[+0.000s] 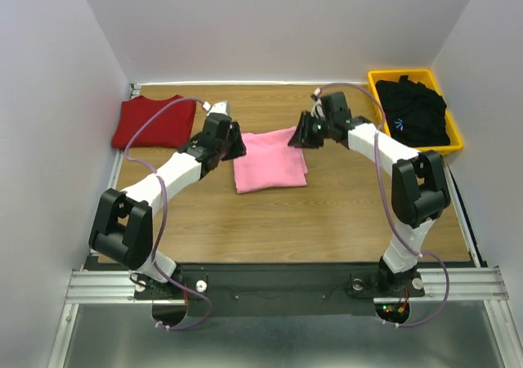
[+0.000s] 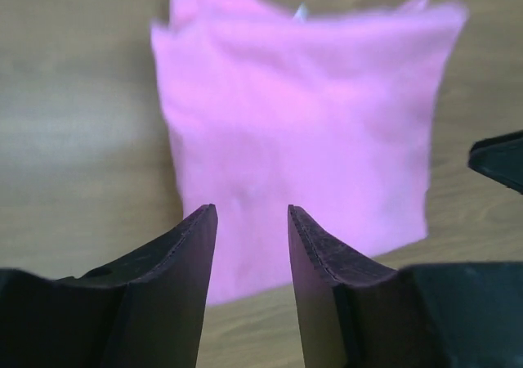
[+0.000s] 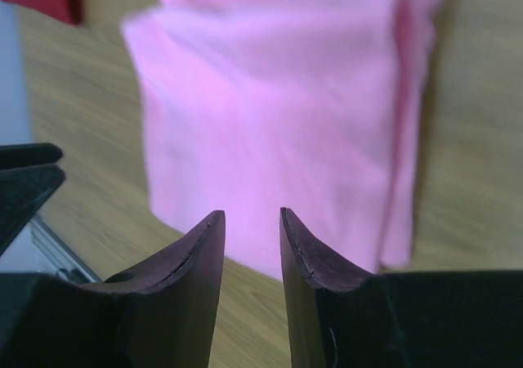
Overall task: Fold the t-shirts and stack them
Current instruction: Fold the tshirt
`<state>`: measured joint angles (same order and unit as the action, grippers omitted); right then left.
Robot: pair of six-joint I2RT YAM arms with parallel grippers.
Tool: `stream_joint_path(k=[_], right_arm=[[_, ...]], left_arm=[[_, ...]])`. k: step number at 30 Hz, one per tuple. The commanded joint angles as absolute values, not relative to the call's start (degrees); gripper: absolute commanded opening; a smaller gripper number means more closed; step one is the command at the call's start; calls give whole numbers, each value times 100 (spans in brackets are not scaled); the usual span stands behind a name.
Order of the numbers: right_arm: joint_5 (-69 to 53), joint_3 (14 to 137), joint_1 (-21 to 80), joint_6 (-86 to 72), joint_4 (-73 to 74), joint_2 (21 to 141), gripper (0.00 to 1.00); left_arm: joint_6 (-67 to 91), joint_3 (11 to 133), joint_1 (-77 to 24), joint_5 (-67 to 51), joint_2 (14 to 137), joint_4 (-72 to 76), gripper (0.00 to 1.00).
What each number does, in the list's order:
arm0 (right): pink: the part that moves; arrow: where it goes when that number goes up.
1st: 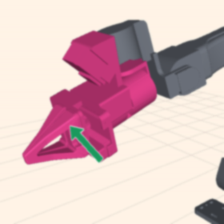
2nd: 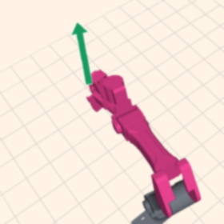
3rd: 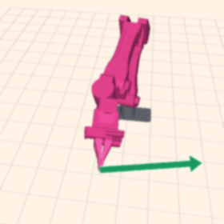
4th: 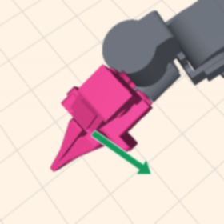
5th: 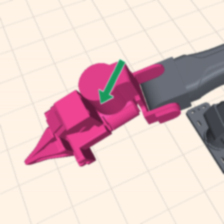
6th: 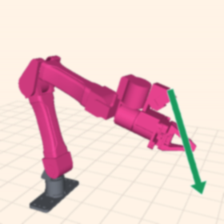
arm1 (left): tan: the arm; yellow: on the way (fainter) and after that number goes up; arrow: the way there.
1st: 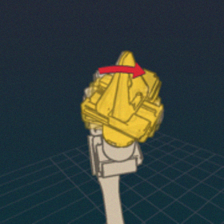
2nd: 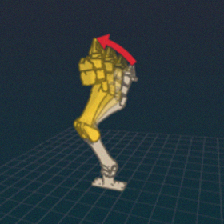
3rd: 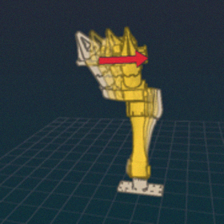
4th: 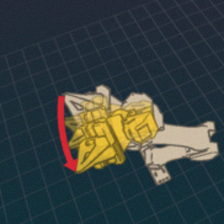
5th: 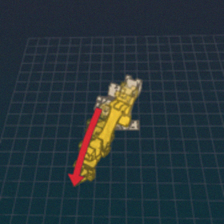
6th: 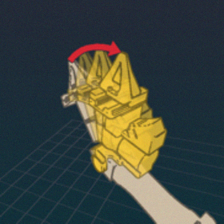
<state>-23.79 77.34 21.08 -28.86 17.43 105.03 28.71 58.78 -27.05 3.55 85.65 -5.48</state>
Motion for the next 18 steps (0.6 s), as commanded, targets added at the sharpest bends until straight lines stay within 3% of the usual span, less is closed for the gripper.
stream_joint_path(k=[1,6,10,18], right_arm=[[-2794,8857,2109,-2751,1372,11134,39],[-3383,9922,2118,-2944,1143,12127,39],[-3410,10291,2101,-2848,1020,12769,39],[-3612,9730,1442,-3032,291,13324,39]], left_arm=[[2549,6484,-2444,282,8972,175,47],[2365,7083,-2250,-377,10183,474,38],[2198,7619,-2250,-369,10818,518,38],[2188,7972,-2180,-395,11601,659,36]])
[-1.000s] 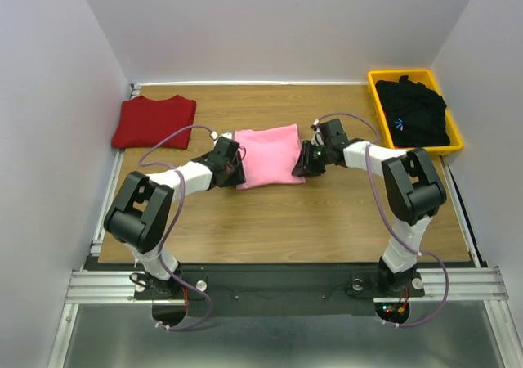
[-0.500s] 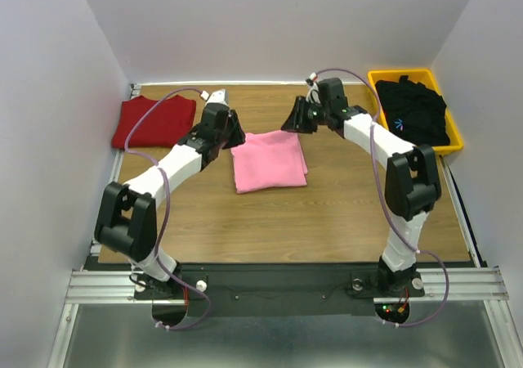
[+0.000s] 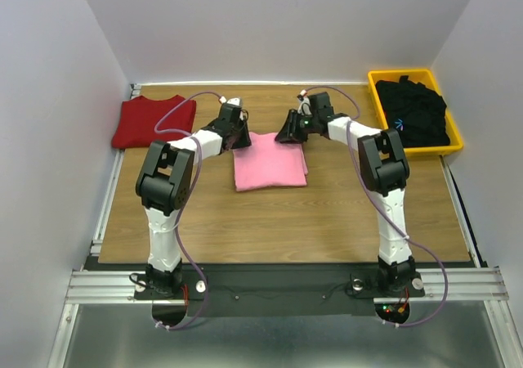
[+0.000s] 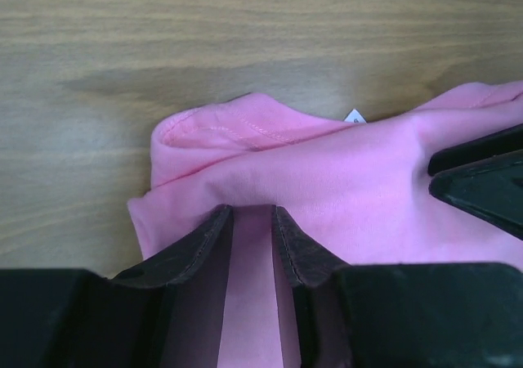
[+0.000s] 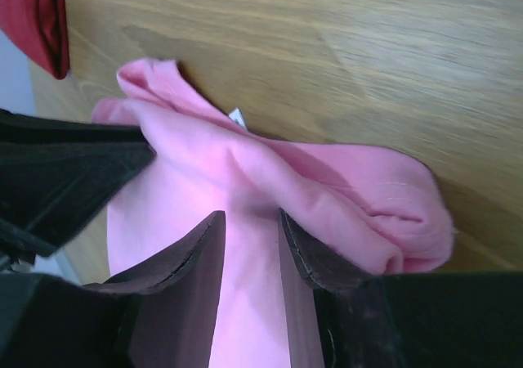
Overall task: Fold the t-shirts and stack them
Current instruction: Fold the tshirt
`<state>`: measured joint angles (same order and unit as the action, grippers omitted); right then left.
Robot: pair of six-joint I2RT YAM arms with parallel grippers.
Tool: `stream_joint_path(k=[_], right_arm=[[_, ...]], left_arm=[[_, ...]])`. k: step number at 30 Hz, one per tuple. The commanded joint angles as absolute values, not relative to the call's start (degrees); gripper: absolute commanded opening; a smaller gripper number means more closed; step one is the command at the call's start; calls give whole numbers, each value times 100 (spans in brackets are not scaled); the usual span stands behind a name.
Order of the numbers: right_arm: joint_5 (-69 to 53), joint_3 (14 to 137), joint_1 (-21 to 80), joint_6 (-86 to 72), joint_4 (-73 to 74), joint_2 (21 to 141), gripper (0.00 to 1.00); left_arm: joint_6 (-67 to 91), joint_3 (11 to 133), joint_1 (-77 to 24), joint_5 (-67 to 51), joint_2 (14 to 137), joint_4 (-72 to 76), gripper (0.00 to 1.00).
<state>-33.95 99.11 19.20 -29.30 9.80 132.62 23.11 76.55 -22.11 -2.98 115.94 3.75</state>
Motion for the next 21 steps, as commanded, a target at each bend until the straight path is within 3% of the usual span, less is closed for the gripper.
stream_joint_path(k=[1,8,15,21], right_arm=[[-3665,9712,1267,-3084,203,13385,38],[-4051,9589,844,-3234,53,13922,39],[-4657,9615,844,-3392,53,13308,39],[-4694,9003,923,-3498,53,12281,39]], left_arm=[[2206,7937,-2171,-430,11645,685,35],[2355,7515,-2057,-633,11725,984,35],[2477,7199,-2057,-729,10620,896,57],[2724,6426,-2442,-703,9626,888,60]])
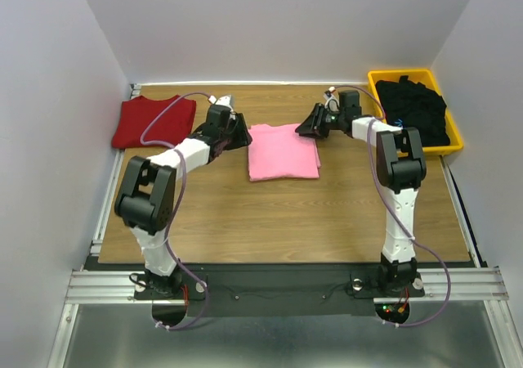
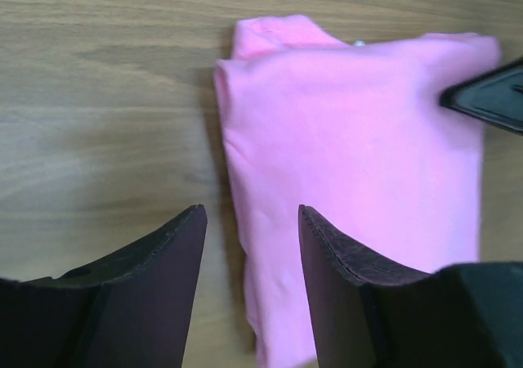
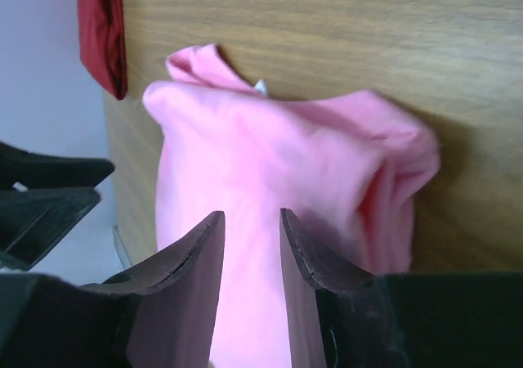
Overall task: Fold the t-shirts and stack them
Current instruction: Fold the tshirt
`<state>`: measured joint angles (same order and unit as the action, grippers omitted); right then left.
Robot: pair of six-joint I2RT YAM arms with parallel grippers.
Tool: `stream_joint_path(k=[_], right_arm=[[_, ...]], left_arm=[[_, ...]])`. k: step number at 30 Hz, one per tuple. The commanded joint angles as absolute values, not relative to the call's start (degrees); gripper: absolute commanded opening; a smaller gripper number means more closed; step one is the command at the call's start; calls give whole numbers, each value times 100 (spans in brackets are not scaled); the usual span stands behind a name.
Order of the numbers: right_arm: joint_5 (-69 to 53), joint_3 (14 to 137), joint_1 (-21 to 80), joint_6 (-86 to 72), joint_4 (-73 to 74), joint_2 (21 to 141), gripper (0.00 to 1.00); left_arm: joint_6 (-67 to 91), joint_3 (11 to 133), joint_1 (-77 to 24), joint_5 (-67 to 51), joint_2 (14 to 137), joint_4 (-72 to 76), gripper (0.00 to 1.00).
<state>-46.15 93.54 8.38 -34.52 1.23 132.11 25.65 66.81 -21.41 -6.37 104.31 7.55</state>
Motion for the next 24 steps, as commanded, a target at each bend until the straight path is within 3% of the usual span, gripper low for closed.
stream_joint_path(k=[1,9,19,22,23,24], right_arm=[[-4676,8852,940,-3507,53,12165,39],[-4843,7024,1055,-3349,-360,11277,39],[-3885,5494,1002,-2962,-835,10978,36],[-3753,5510,993,-2866,-643,10601,37],[-3718,5572,1011,-2787,-511,10469,39],[-3526,5877,1080,-2673,-301,10311,48]], left_arm=[[2803,6251,-2504,-738,9554,888,60],[3146,5485,-2971,-923,9492,1019,49],[3454,4571,-2953,-800,9484,1222,41],[3410,4553,-2953,-695,9080,1082,49],[3332,4614,-2953,-625,8940,907,60],[3279,4640,-2944,-415,8677,827,65]])
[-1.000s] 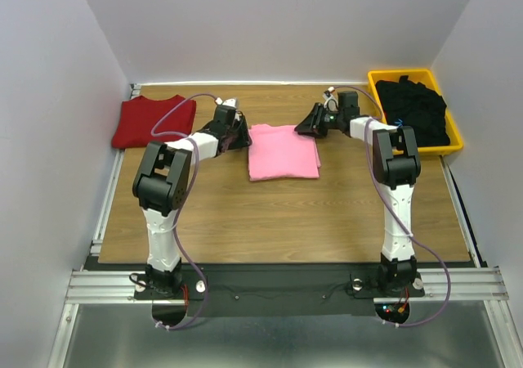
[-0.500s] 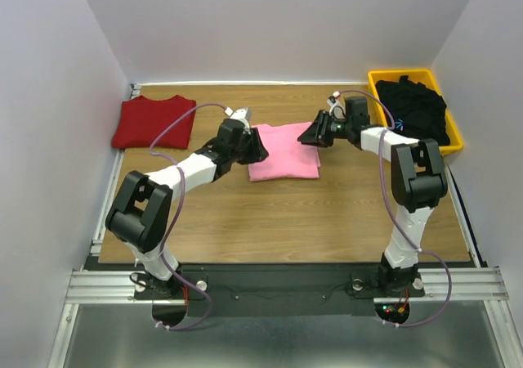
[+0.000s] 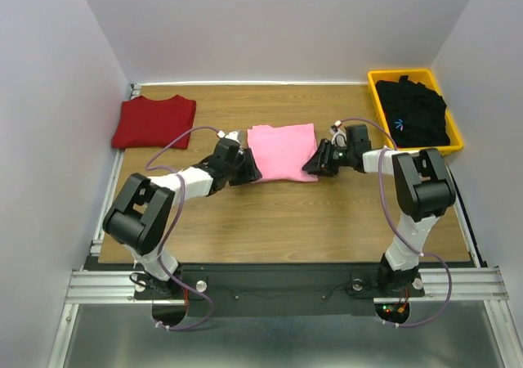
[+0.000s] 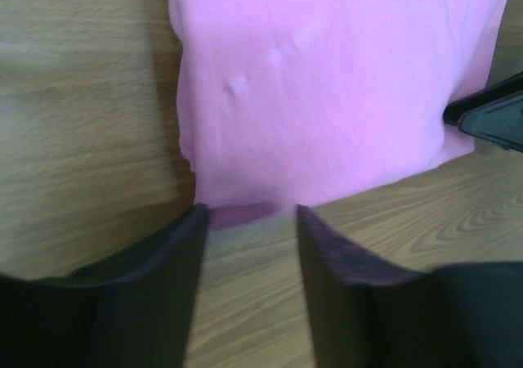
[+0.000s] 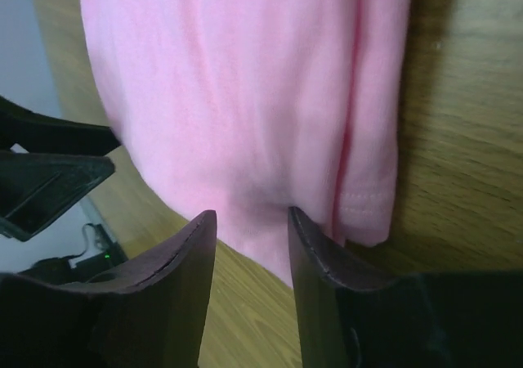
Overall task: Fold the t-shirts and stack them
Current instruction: Fold the tshirt
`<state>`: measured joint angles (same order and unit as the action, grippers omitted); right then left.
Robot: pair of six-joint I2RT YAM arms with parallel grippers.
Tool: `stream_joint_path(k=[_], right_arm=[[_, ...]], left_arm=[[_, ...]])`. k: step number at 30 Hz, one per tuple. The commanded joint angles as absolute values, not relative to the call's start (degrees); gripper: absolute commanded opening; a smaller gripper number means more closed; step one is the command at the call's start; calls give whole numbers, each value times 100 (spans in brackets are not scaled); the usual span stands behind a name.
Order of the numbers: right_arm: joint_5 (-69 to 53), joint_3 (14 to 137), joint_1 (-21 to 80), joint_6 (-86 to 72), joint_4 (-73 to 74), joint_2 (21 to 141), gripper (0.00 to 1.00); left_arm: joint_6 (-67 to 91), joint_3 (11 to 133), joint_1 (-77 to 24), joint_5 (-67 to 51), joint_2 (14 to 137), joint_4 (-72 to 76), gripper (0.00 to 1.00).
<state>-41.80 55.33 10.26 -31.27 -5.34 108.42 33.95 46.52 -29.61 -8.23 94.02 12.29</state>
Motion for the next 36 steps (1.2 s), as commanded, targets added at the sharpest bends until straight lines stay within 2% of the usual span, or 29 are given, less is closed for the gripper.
stream_joint_path(k=[1,5,8,15,18,29,36], right_arm=[[-3403,6097,1151,-2272,406,10266,52],[-2393,7354,1835,-1249,1967,10318,59],[-1584,7899,2529,-933,2337,10362,61],[93,8638,4006,-370,2399,10695,60],[429,8894,4314,-159,2434,10933,59],[1010,9878,5045,176,2654,12102,57],[1625,9845,5229,71,2900,12594,54]], left_arm=[[3217,4675,-2927,-300,8536,748,71],[2892,4851,-2620,139,8060,388,88],[2734,4948,-2060,220,7945,10,92],[2382,4949,-1074,930,7901,-694,89],[2382,4808,-949,1089,7875,-580,89],[2320,4957,-870,1125,8068,-615,89],[2320,4992,-870,1081,8121,-633,89]])
